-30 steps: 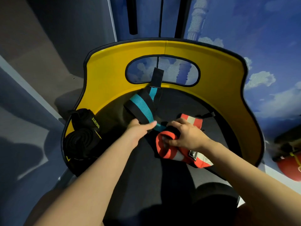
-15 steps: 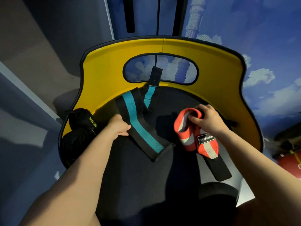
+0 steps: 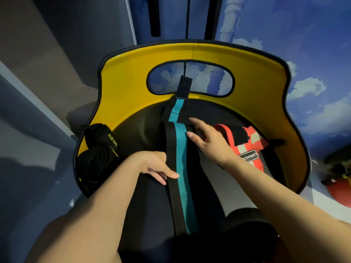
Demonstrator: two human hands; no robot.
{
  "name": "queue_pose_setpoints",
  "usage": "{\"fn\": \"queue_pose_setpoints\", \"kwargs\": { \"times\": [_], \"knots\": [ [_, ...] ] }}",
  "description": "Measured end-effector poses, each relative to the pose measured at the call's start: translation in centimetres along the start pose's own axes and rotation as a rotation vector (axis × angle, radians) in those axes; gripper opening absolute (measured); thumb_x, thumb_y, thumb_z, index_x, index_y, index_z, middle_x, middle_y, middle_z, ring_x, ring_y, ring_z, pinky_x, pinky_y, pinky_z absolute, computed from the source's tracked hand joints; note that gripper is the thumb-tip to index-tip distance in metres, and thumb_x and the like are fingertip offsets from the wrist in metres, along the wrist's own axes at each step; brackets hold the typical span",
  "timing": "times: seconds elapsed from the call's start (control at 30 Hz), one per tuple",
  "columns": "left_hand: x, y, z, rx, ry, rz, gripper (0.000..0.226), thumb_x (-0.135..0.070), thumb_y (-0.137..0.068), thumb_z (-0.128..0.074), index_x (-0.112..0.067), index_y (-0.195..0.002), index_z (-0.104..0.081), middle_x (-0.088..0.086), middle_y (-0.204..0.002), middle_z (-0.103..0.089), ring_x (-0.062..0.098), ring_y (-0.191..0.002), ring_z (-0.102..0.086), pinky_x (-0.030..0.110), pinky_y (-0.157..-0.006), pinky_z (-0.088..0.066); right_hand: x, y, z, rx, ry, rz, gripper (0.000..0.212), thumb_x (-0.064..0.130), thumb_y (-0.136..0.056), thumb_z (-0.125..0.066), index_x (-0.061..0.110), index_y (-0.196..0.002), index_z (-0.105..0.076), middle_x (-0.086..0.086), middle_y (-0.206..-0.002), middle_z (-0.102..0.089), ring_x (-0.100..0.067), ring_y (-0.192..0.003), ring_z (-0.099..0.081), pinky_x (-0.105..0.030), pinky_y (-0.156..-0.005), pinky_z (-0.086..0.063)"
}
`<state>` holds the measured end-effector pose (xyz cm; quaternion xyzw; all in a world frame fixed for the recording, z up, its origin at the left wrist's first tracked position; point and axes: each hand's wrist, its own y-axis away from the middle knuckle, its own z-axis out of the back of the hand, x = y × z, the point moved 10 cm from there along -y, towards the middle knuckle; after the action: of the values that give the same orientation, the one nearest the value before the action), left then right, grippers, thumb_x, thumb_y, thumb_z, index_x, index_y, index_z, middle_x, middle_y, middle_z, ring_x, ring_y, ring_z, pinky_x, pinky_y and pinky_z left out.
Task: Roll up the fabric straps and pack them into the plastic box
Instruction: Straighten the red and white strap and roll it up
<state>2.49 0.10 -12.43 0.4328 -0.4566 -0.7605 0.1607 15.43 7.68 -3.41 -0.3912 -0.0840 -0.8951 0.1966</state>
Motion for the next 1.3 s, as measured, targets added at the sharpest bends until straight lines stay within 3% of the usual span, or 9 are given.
{"fn": "queue_pose_setpoints", "kwargs": {
  "times": [0.13, 0.23, 0.33, 0.43, 0.63, 0.77, 0.97, 1.13, 1.3],
  "knots": [
    [-1.2, 1.0, 2.7, -0.088, 0.151, -0.097, 0.098, -0.06, -0.077, -0.055, -0.009, -0.149, -0.012, 0.02, -0.144, -0.04, 0.025, -0.112, -0.06, 0.032, -0.087, -0.054, -2.0, -0.2, -1.5, 0.077, -0.122, -0.137, 0.039, 0.031, -0.088, -0.063, 0.025, -0.125, -0.055, 0.004, -0.107, -0.058, -0.016, -0.101, -0.06, -0.027, -0.085, -0.052],
    [-1.2, 0.7, 6.1, -0.345, 0.429, -0.127, 0.09, -0.066, -0.081, -0.047, -0.017, -0.149, -0.017, 0.015, -0.147, -0.037, 0.03, -0.122, -0.052, 0.038, -0.094, -0.051, -2.5, -0.2, -2.2, 0.156, -0.074, -0.15, 0.035, 0.029, -0.085, -0.067, 0.027, -0.119, -0.057, 0.008, -0.092, -0.054, -0.004, -0.083, -0.054, -0.015, -0.068, -0.045],
    [-1.7, -0.2, 6.2, -0.435, 0.717, -0.145, 0.074, -0.055, -0.087, -0.053, -0.017, -0.145, -0.027, 0.011, -0.145, -0.041, 0.03, -0.127, -0.047, 0.042, -0.098, -0.044, -2.8, -0.5, -2.6, 0.154, -0.228, -0.203, 0.032, 0.032, -0.089, -0.061, 0.027, -0.12, -0.055, 0.008, -0.091, -0.056, -0.008, -0.081, -0.057, -0.019, -0.07, -0.048],
    [-3.4, -0.6, 5.0, -0.308, 0.988, -0.23, 0.039, -0.037, -0.093, -0.05, -0.01, -0.12, -0.053, 0.013, -0.114, -0.064, 0.025, -0.102, -0.061, 0.037, -0.089, -0.05, -2.9, -0.6, -3.0, 0.122, -0.396, -0.301, 0.03, 0.042, -0.095, -0.048, 0.024, -0.117, -0.058, 0.005, -0.103, -0.061, -0.01, -0.085, -0.06, -0.02, -0.068, -0.051],
    [-3.1, -1.3, 5.2, -0.324, 1.123, -0.286, 0.016, -0.007, -0.084, -0.045, -0.009, -0.095, -0.056, 0.016, -0.112, -0.062, 0.027, -0.104, -0.06, 0.036, -0.089, -0.049, -4.7, -1.3, -4.9, 0.078, -0.635, -0.457, 0.032, 0.026, -0.09, -0.06, 0.013, -0.12, -0.06, -0.005, -0.119, -0.063, -0.02, -0.11, -0.061, -0.034, -0.094, -0.051],
    [-4.2, -1.0, 5.3, -0.299, 1.119, -0.381, 0.034, 0.002, -0.089, -0.03, -0.016, -0.091, -0.059, 0.005, -0.091, -0.065, 0.02, -0.087, -0.062, 0.03, -0.075, -0.051, -4.8, -2.0, -5.0, 0.015, -0.749, -0.409, 0.042, 0.01, -0.086, -0.064, 0.015, -0.126, -0.055, -0.011, -0.132, -0.055, -0.024, -0.12, -0.055, -0.042, -0.102, -0.045],
    [-4.5, -2.0, 5.7, -0.272, 1.112, -0.398, 0.046, 0.001, -0.092, -0.034, -0.014, -0.134, -0.045, 0.003, -0.105, -0.061, 0.017, -0.089, -0.061, 0.028, -0.074, -0.052, -5.0, -2.6, -4.8, -0.052, -0.794, -0.391, 0.048, 0.004, -0.089, -0.059, 0.016, -0.134, -0.048, -0.01, -0.137, -0.051, -0.023, -0.125, -0.051, -0.041, -0.106, -0.042],
    [-4.7, -2.5, 6.4, -0.409, 0.827, -0.382, 0.064, 0.002, -0.086, -0.058, -0.025, -0.141, -0.039, 0.007, -0.149, -0.034, 0.024, -0.136, -0.035, 0.035, -0.1, -0.04, -5.3, -3.0, -5.4, 0.031, -0.63, -0.445, 0.055, 0.022, -0.097, -0.049, 0.022, -0.147, -0.026, -0.006, -0.15, -0.033, -0.021, -0.137, -0.035, -0.036, -0.112, -0.033],
    [-5.4, -1.6, 7.9, -0.69, 0.259, -0.44, 0.057, 0.002, -0.086, -0.061, -0.025, -0.134, -0.048, 0.002, -0.146, -0.039, 0.02, -0.134, -0.038, 0.031, -0.101, -0.039, -4.7, -3.0, -4.6, 0.019, -0.354, -0.36, 0.057, 0.025, -0.096, -0.05, 0.022, -0.148, -0.025, -0.004, -0.153, -0.03, -0.02, -0.138, -0.033, -0.033, -0.113, -0.029]
  ]
}}
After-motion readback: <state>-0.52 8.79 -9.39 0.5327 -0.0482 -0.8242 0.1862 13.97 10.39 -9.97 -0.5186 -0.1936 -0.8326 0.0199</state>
